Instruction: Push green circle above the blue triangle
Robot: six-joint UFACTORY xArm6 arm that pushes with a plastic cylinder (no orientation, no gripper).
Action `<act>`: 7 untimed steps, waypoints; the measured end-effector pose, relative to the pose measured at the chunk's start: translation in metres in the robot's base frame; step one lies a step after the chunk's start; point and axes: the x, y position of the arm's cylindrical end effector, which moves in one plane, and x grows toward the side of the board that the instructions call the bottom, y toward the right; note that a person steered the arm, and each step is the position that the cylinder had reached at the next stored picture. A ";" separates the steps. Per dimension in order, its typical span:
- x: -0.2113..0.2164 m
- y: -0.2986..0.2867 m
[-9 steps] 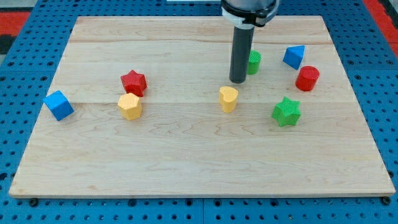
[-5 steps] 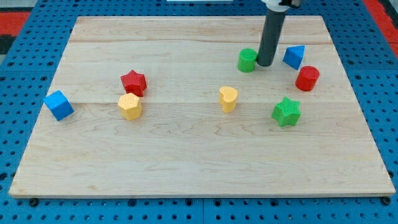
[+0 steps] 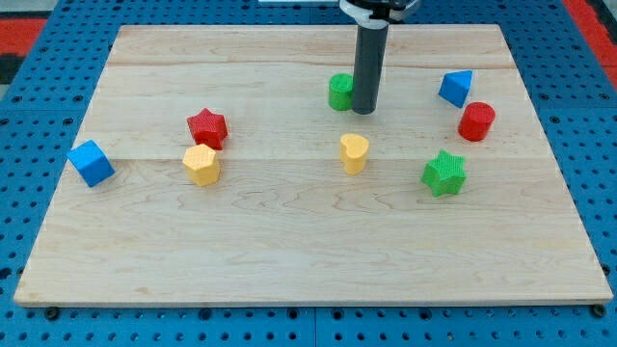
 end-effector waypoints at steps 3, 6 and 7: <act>-0.019 -0.012; -0.047 -0.062; -0.041 -0.092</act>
